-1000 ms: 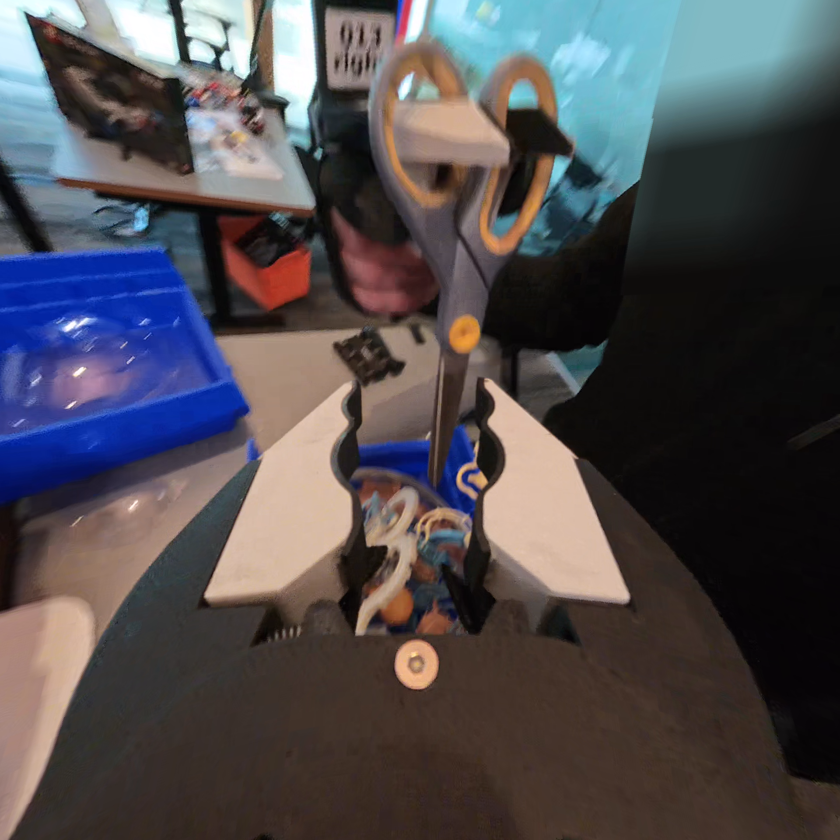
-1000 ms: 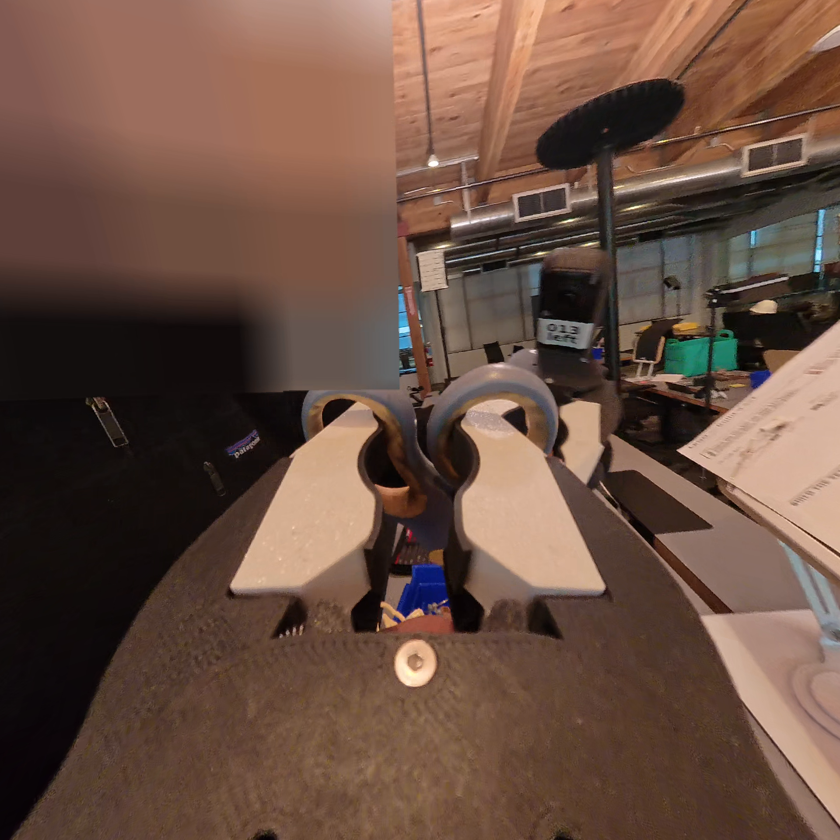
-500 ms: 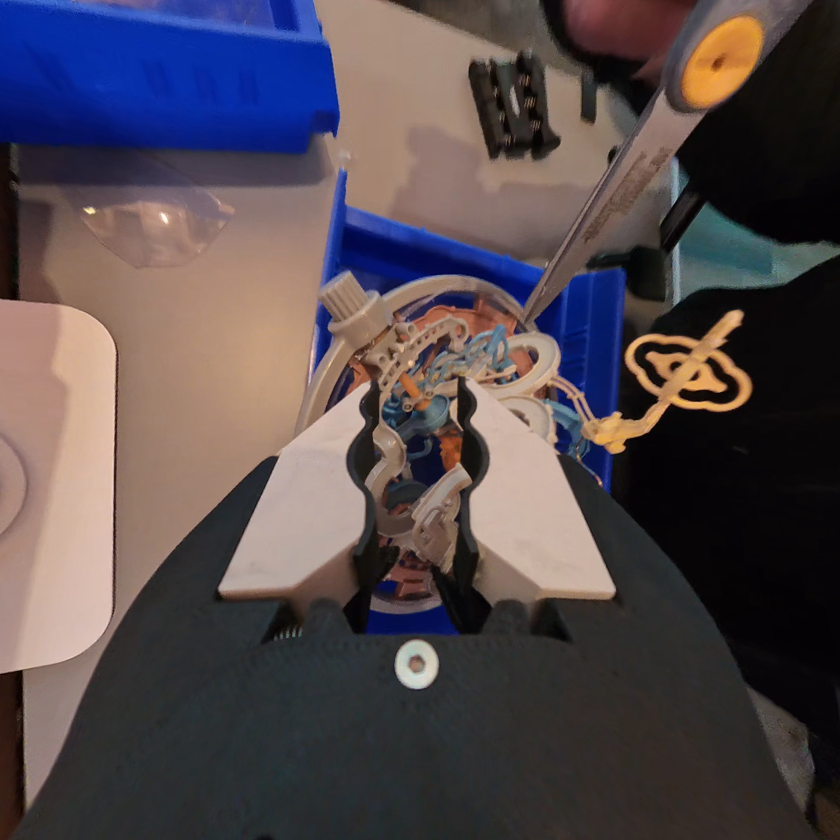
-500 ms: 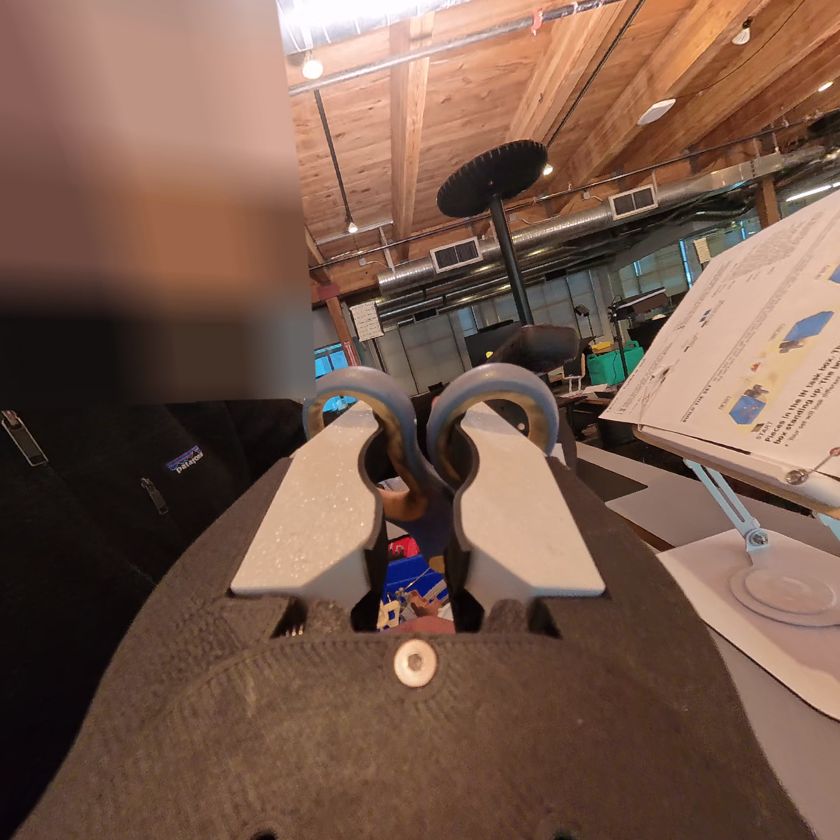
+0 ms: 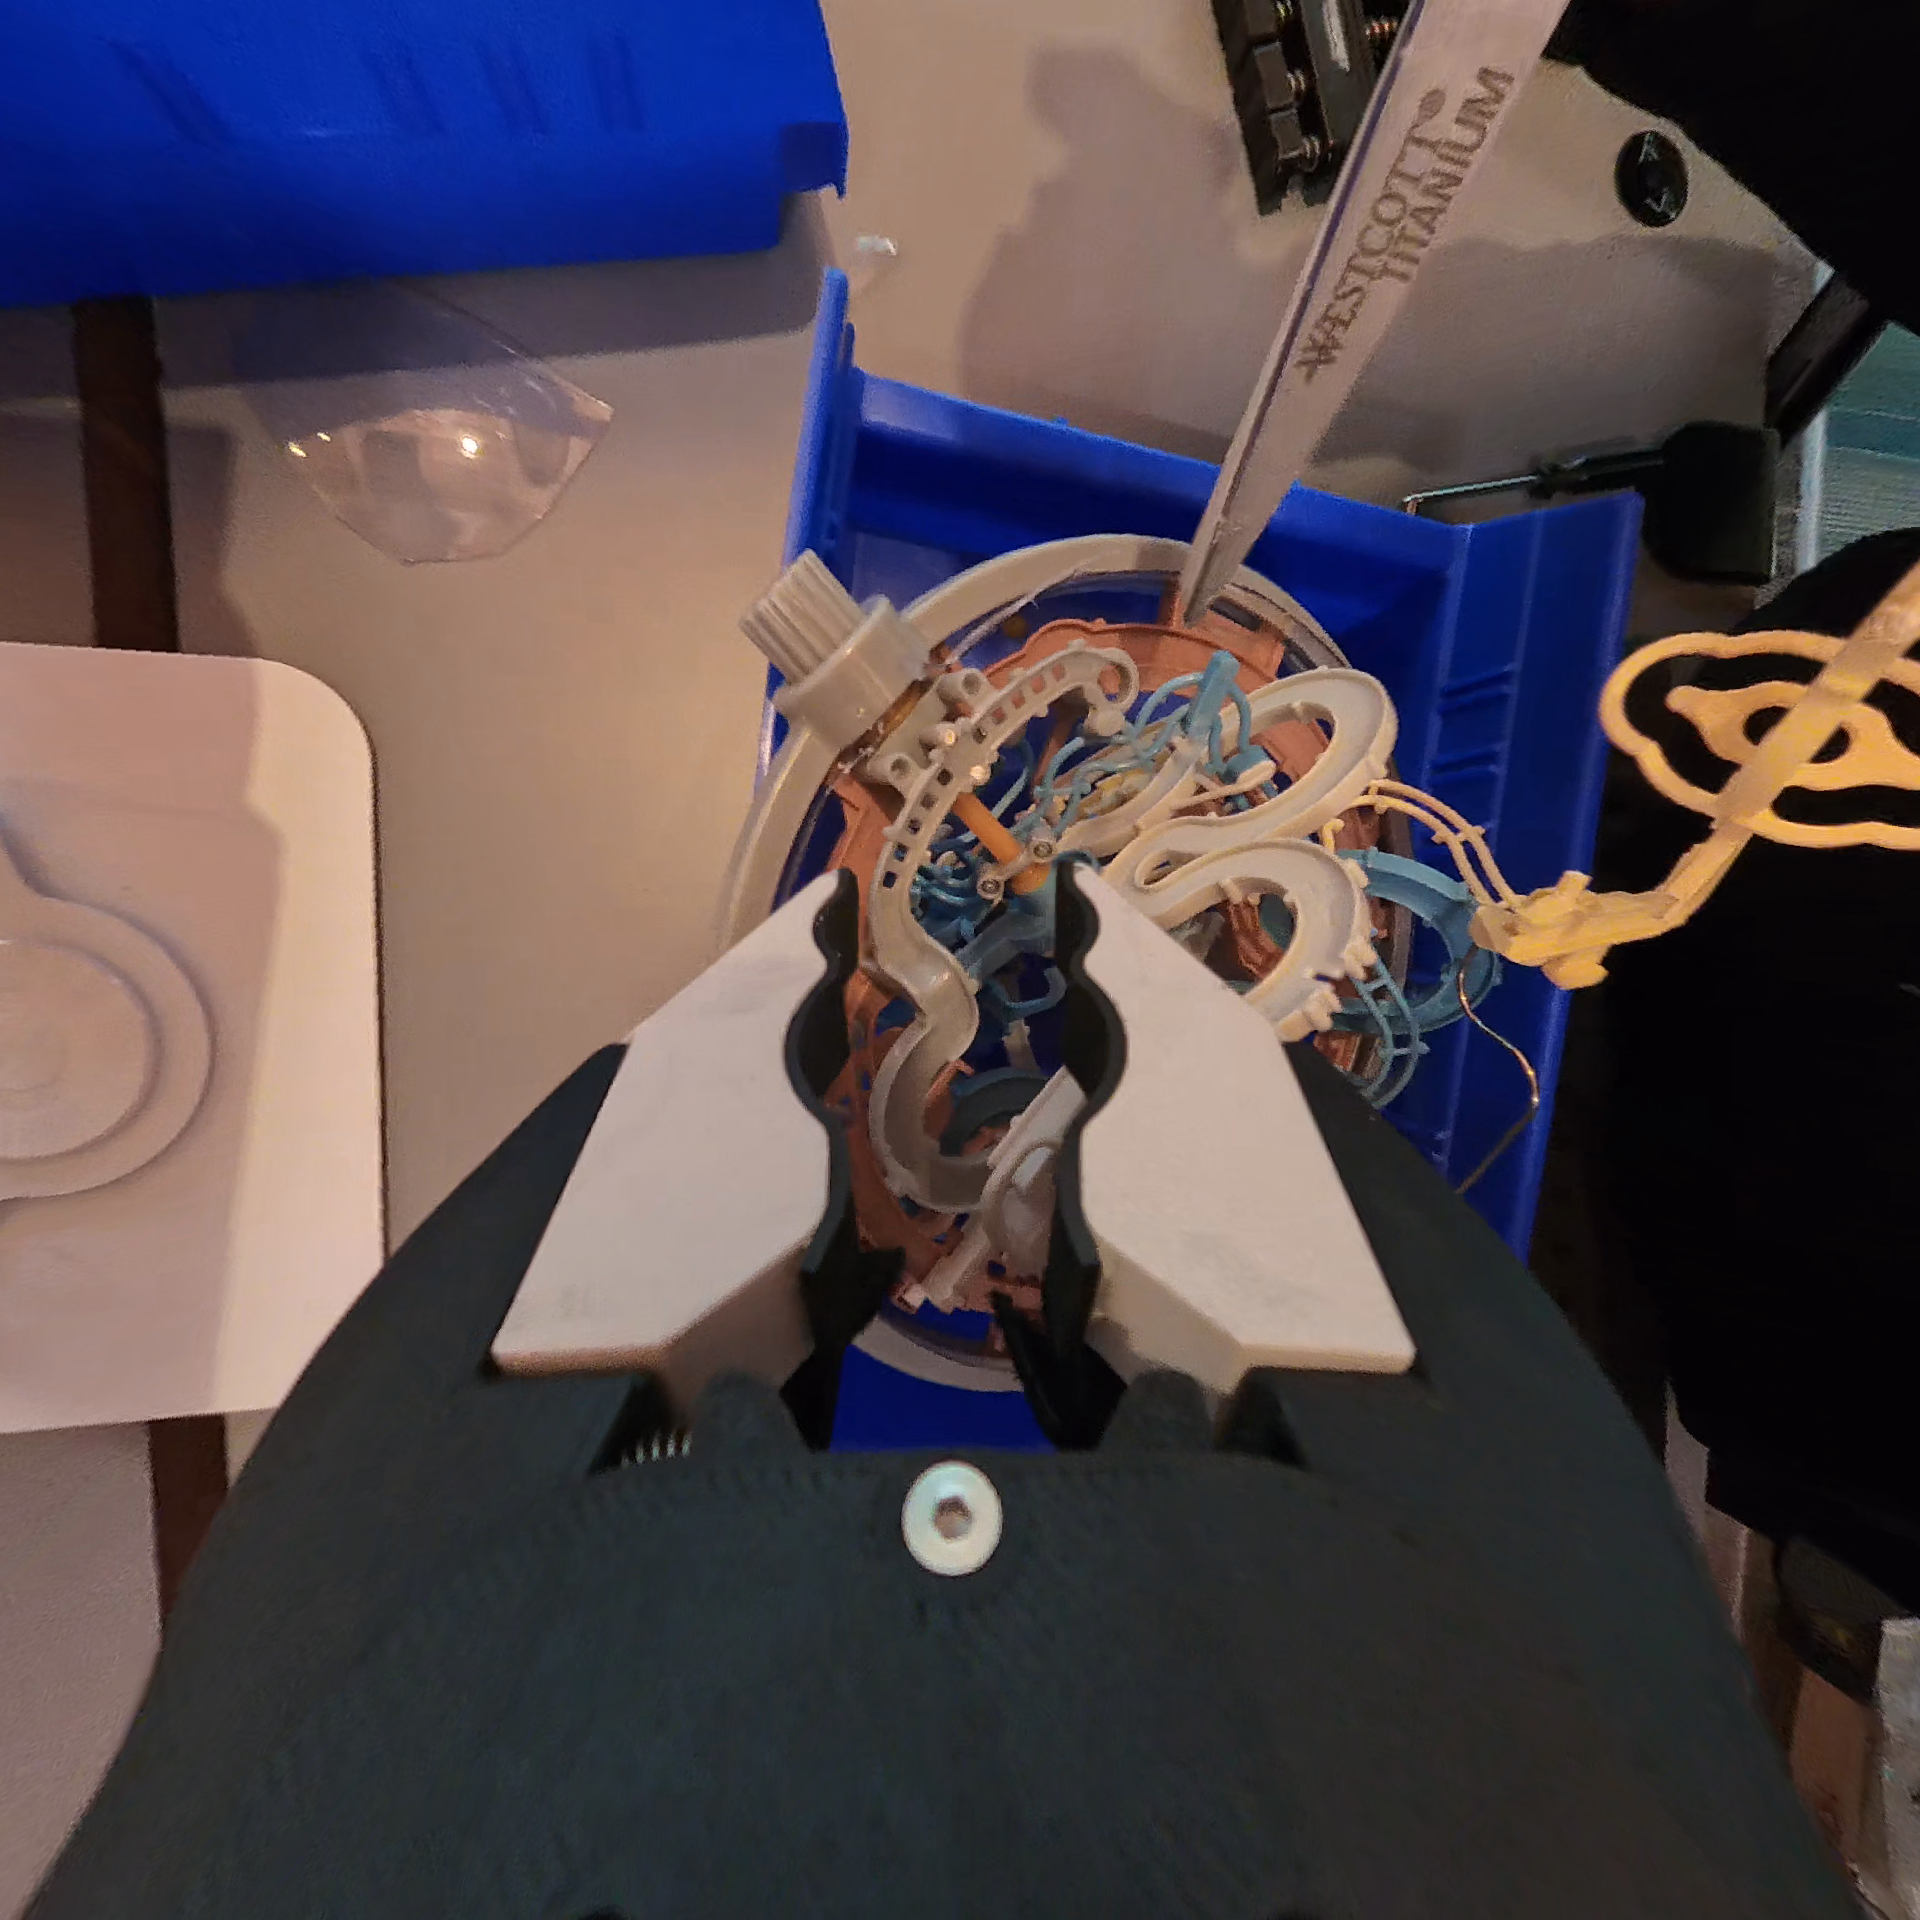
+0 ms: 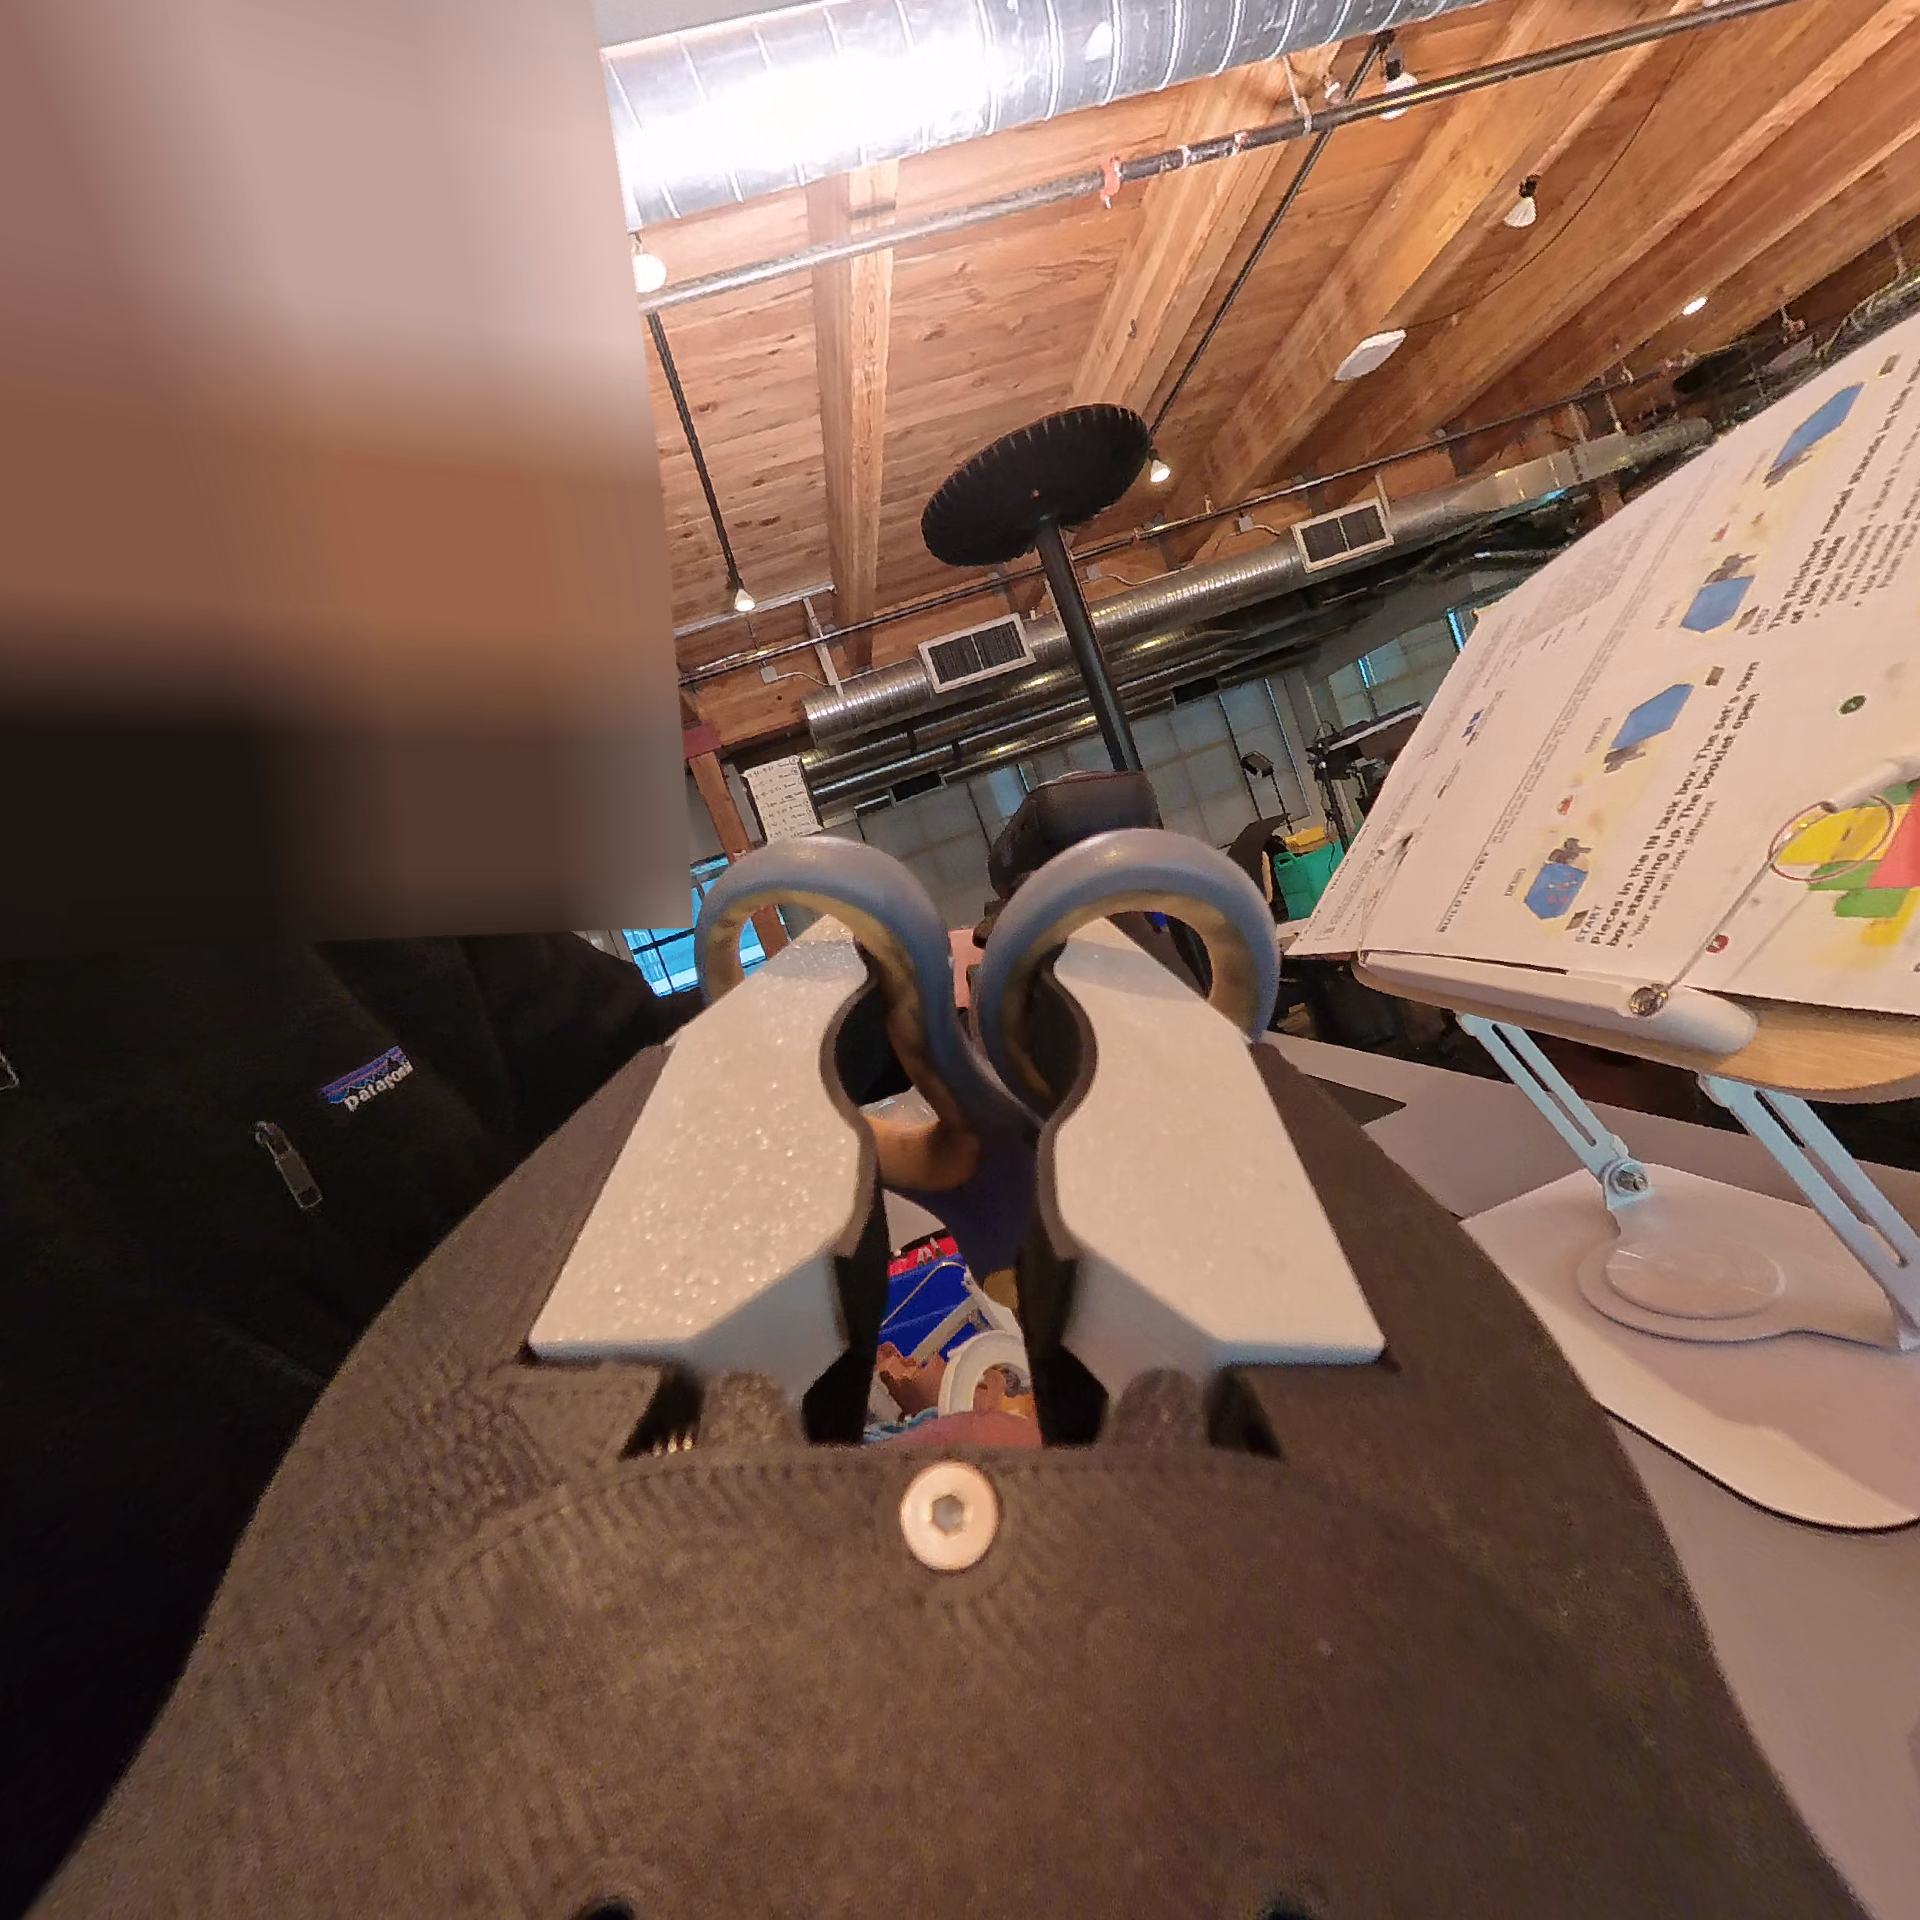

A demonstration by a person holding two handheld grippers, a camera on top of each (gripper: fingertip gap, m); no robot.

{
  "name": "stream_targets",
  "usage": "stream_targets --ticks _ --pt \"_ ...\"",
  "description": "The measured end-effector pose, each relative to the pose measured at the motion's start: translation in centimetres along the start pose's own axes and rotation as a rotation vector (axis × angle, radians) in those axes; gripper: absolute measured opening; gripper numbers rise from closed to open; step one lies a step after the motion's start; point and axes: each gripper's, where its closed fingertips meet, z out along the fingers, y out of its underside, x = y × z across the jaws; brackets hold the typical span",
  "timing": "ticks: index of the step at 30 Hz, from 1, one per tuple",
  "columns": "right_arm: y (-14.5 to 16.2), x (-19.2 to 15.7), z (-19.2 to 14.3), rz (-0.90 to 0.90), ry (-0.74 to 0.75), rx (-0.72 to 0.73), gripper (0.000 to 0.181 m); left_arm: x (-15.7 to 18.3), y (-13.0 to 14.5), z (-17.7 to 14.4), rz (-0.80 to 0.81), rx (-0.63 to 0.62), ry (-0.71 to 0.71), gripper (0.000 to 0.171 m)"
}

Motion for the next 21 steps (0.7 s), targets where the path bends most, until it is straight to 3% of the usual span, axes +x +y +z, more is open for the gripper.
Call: stream_targets --ticks 6,11,21 --pt "0.6 0.4 0.1 0.024 -0.004 0.009 0.019 0.1 0.3 1.3 0.035 -0.009 -0.014 0.025" --pt "-0.4 0.1 -0.3 0.063 -0.027 0.068 0.020 1.6 -0.4 0.8 0.138 0.099 -0.078 0.012" --pt "-2.7 -1.8 1.2 0.039 -0.072 0.112 0.019 3.5 -1.4 0.0 0.238 0.262 -0.204 0.011"
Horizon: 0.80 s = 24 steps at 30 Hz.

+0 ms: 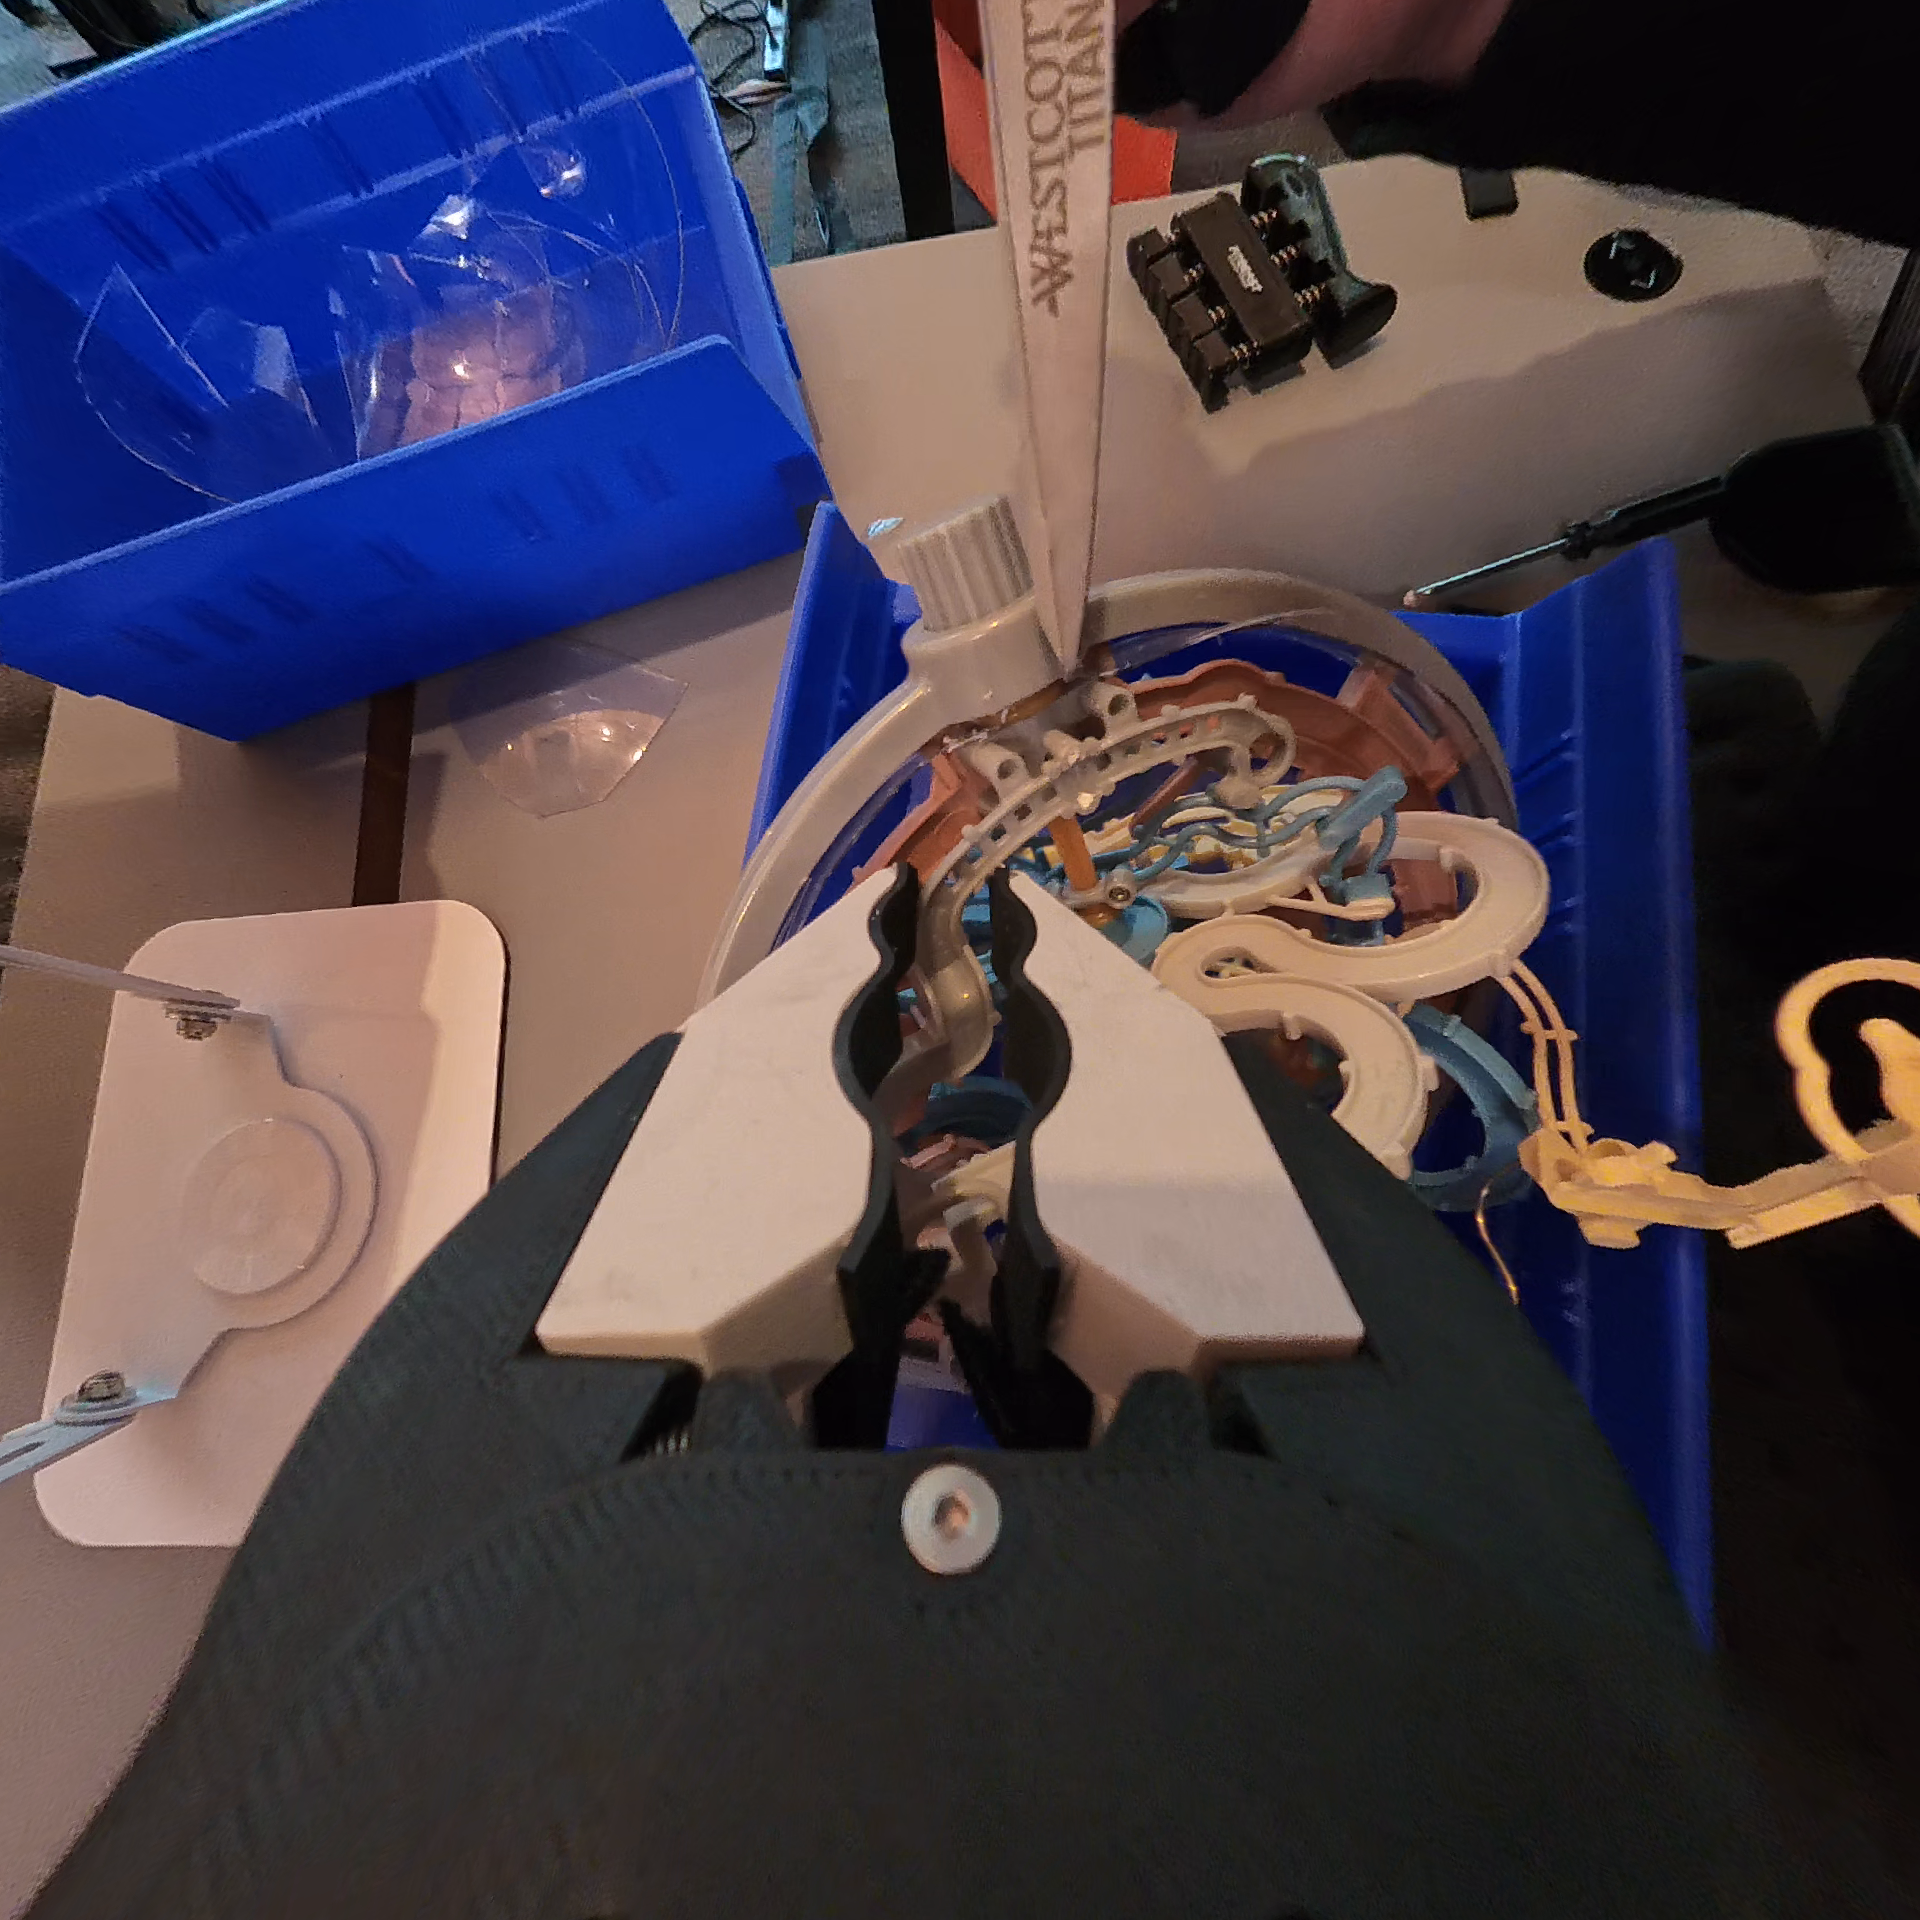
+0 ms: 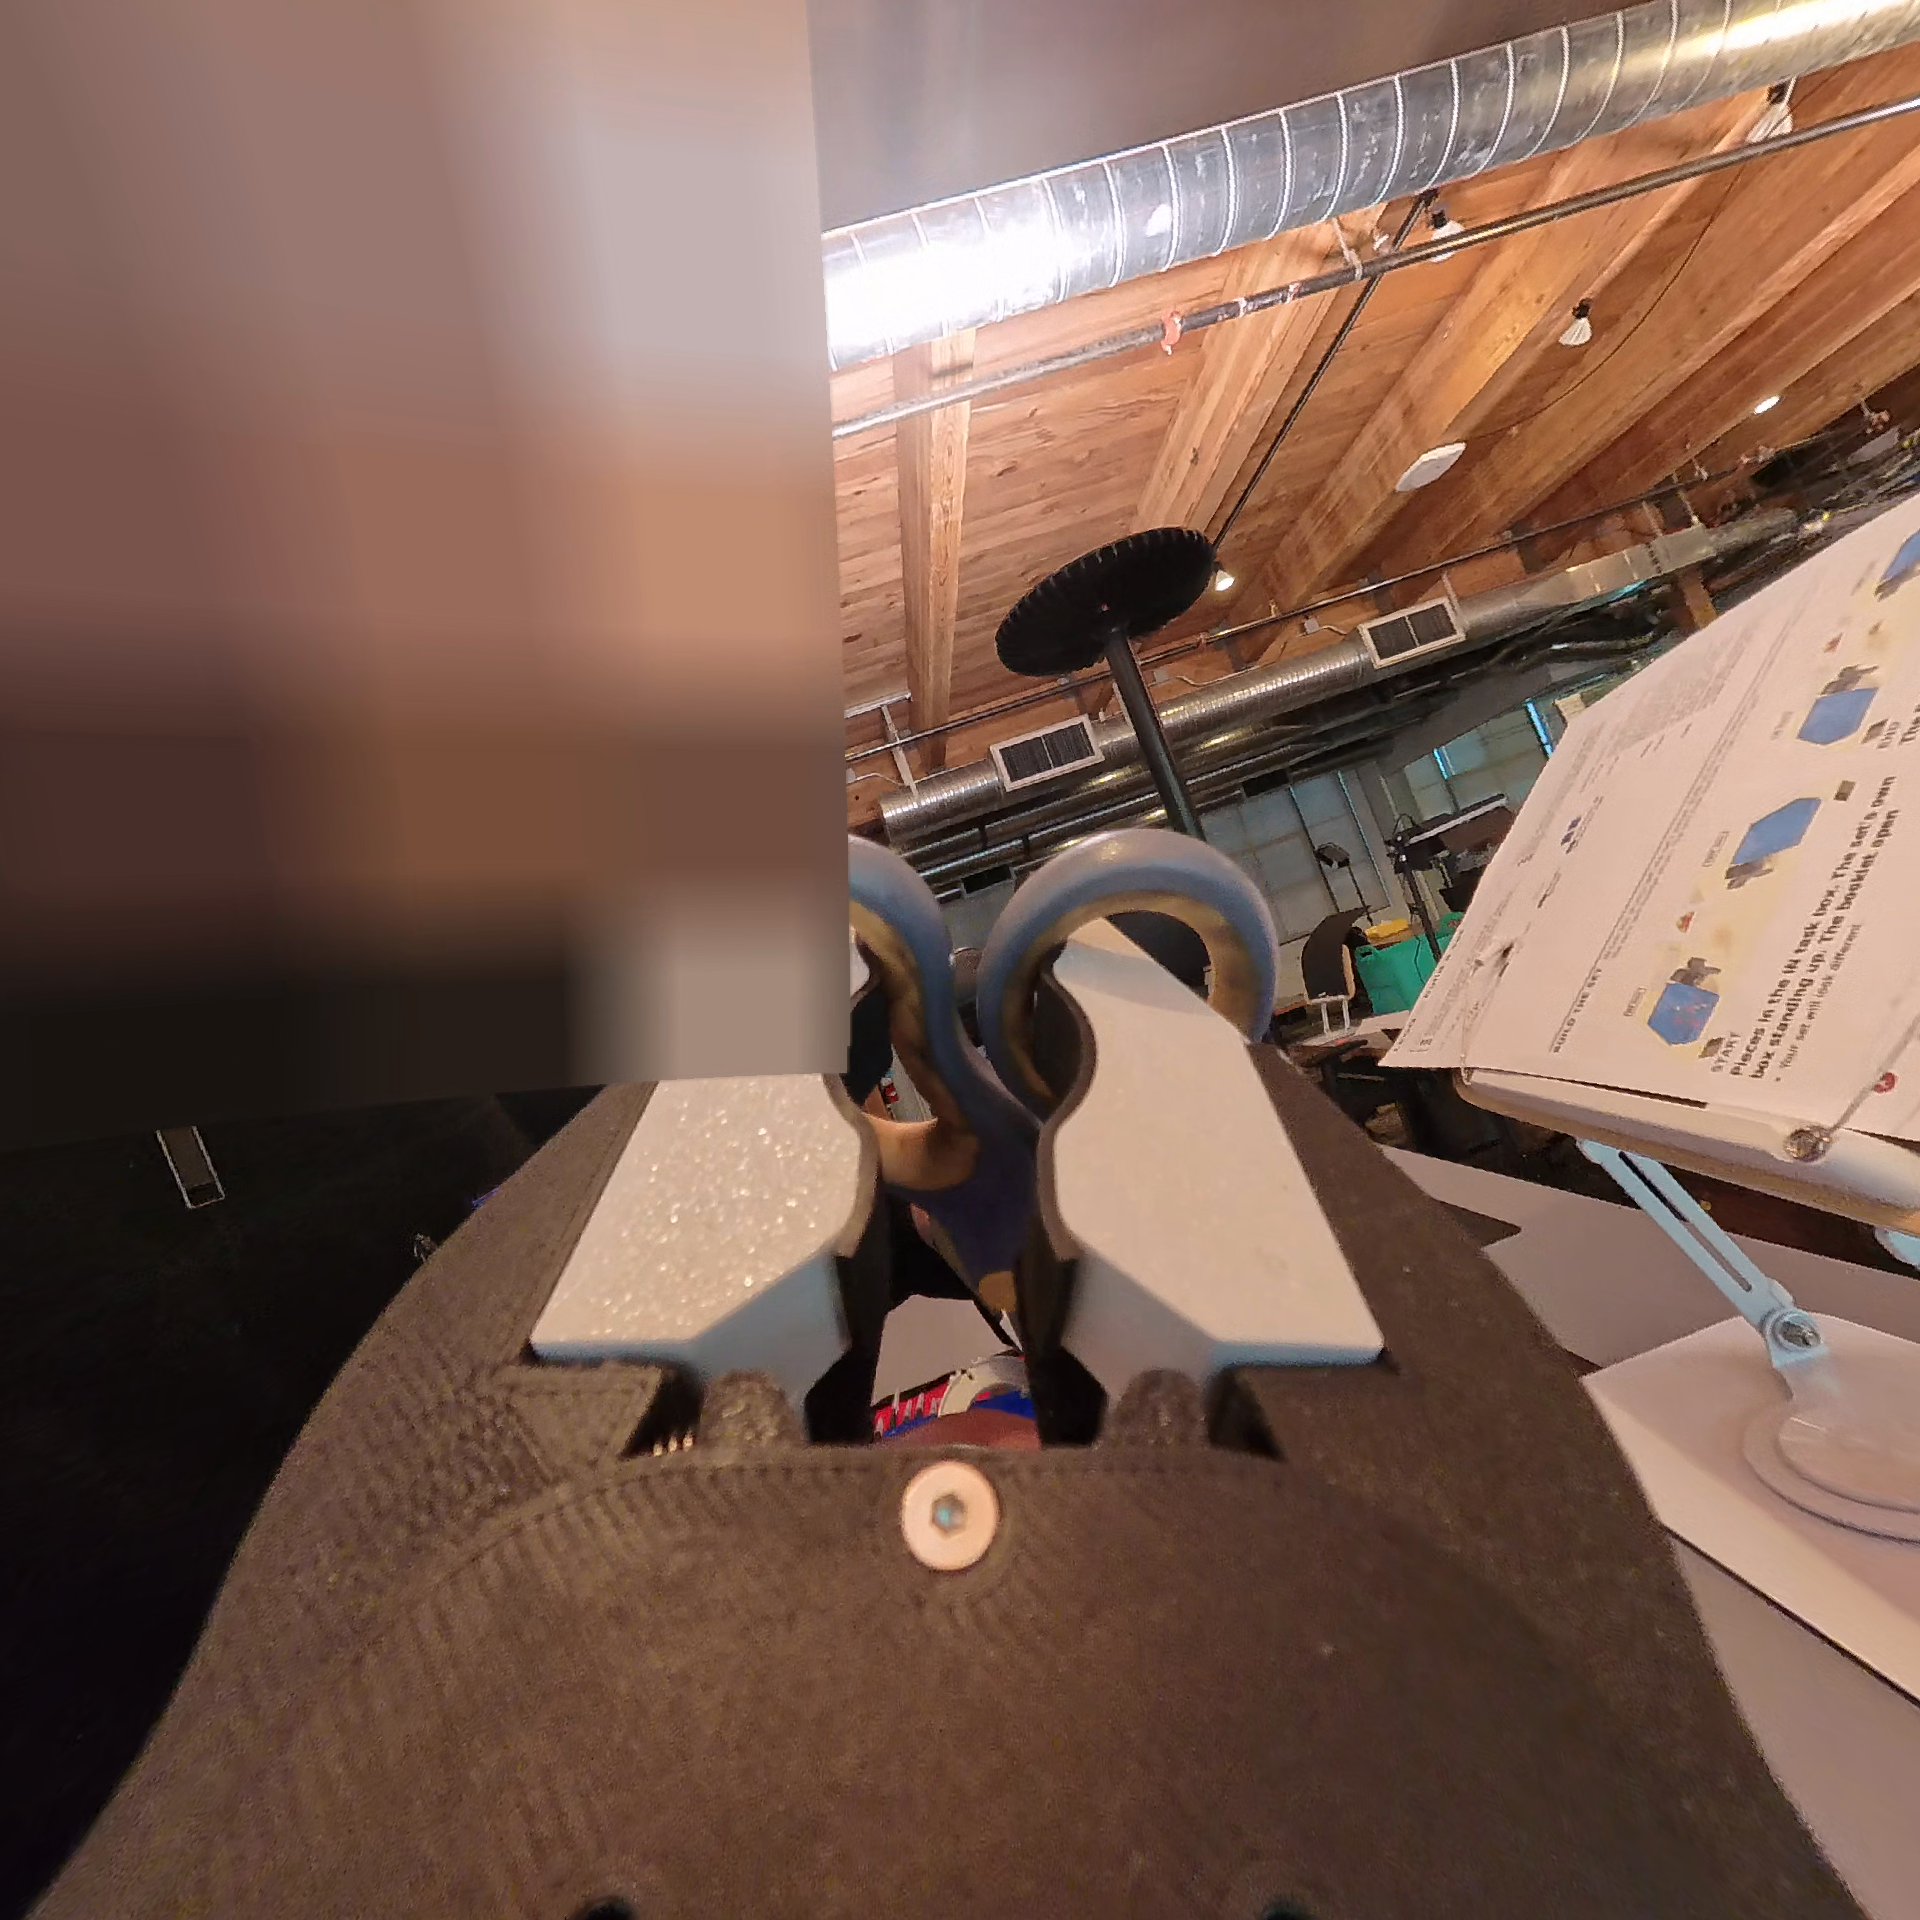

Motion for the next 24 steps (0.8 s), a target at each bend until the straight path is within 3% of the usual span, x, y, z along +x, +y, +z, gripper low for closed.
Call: stream_targets --ticks 7,10,19,21,24 --pt "2.1 -1.4 2.6 -0.130 -0.019 -0.173 0.018 0.2 -0.3 0.0 0.011 0.045 -0.035 0.011" --pt "3.4 -1.9 3.5 -0.178 -0.035 -0.311 0.018 0.2 -0.3 -0.1 0.024 0.047 -0.053 0.011" --pt "6.9 -1.2 8.1 -0.138 -0.029 -0.686 0.017 0.1 -0.3 0.0 0.050 0.039 -0.093 0.011" --pt "7.4 -1.0 8.8 -0.137 -0.022 -0.708 0.017 0.1 -0.3 0.0 0.052 0.044 -0.101 0.011" --pt "6.4 0.0 8.2 -0.078 0.023 -0.609 0.017 0.1 -0.4 -0.1 0.047 0.057 -0.114 0.011"
